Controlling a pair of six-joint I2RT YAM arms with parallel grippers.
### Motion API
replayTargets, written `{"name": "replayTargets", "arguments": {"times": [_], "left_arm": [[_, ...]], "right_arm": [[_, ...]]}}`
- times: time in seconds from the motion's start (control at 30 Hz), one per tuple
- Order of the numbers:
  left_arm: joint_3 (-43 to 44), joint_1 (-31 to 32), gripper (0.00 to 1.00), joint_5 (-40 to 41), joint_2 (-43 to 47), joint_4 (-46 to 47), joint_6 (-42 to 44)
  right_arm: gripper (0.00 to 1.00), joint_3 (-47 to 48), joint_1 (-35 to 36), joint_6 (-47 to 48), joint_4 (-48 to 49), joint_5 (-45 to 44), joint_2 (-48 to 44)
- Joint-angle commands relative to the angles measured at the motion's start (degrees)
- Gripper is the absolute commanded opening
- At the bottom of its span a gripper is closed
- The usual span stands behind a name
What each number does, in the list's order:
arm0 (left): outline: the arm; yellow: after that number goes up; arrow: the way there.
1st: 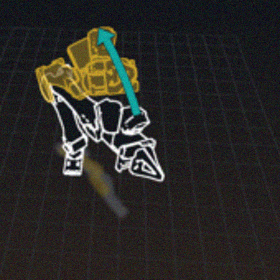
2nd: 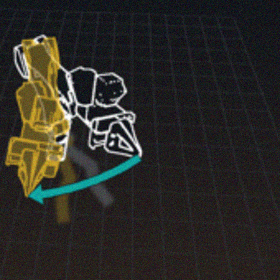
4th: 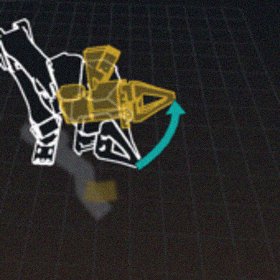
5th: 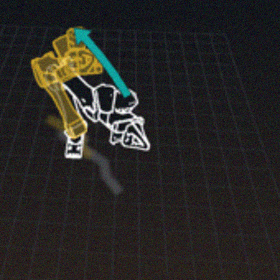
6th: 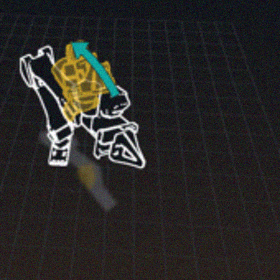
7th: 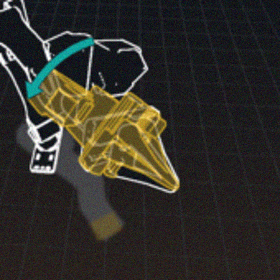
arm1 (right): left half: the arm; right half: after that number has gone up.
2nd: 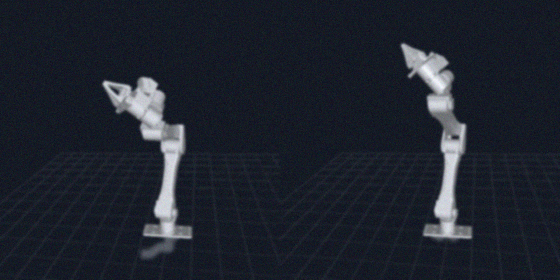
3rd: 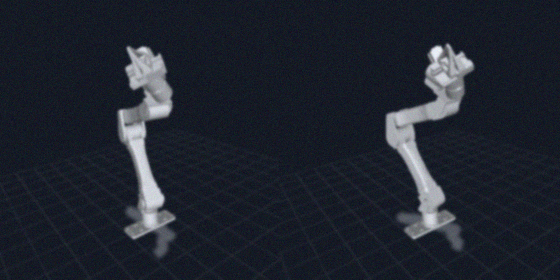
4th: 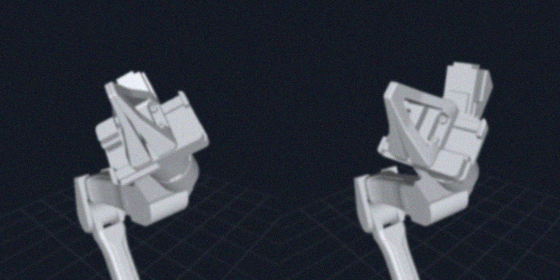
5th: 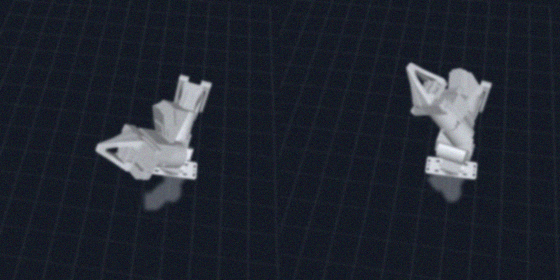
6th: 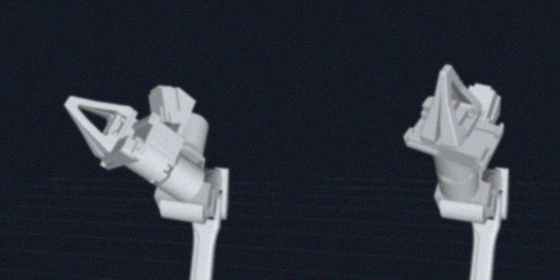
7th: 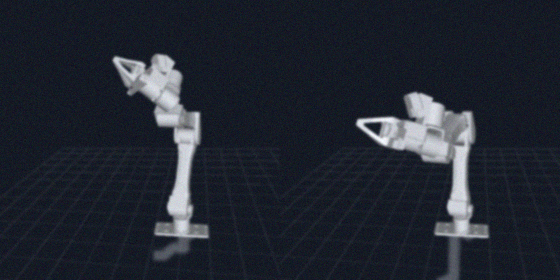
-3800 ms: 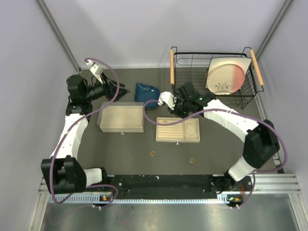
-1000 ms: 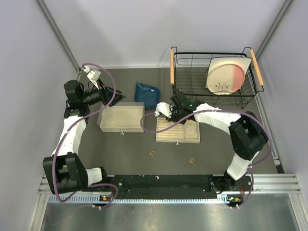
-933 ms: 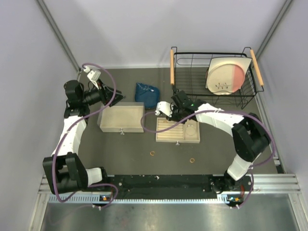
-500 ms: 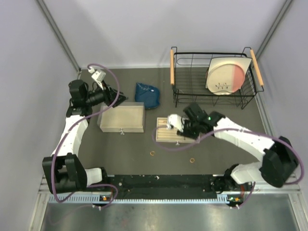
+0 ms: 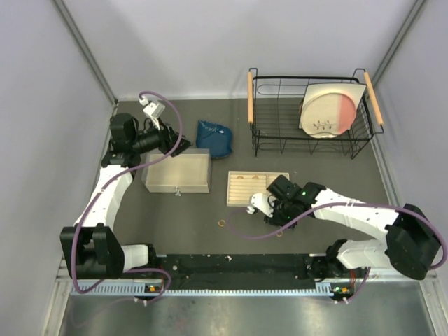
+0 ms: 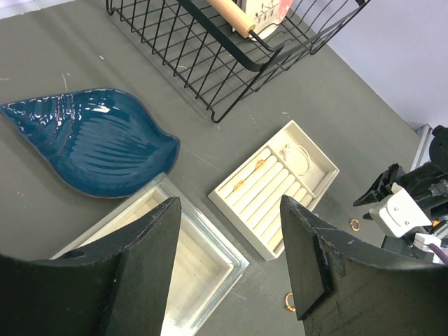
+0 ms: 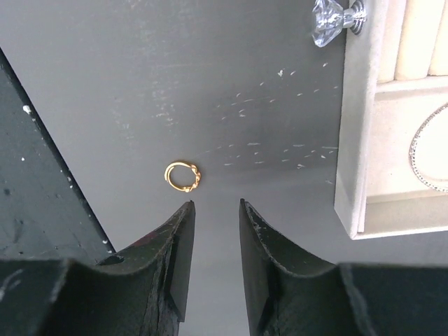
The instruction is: Organize the mixed jewelry
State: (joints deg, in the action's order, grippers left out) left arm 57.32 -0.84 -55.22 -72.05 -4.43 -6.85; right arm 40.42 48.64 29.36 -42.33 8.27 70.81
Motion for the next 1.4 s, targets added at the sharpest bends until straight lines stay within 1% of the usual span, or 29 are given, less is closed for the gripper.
{"name": "replayTargets", "arguments": {"times": [0.0,0.33,0.73,1.2,1.37], "left_arm": [[1.5,0.7,0.64,0.9,-0.2,0.2,1.3],[0.9,0.6,0.64,1.3,-0.6,0.1,1.6],[1.3,0.5,0.64,1.3,-1.4,0.1,1.7],[1.2,0.6,0.64,1.2,-1.5,-0.2,2.2],[1.1,0.5,0.64,1.2,-1.3,-0.7,2.4]], "right_arm": [[0.32,0.5,0.1,-2.1,2.2,1.8,1.2],[0.32,0.4,0.4,-1.9,2.4,4.0,3.9],[0.28,0.0,2.1,-2.0,4.8,1.6,7.1],[0.26,-1.0,3.3,-2.1,6.0,-0.9,8.7],[0.23,-1.3,3.8,-2.3,6.4,-2.2,10.0]]}}
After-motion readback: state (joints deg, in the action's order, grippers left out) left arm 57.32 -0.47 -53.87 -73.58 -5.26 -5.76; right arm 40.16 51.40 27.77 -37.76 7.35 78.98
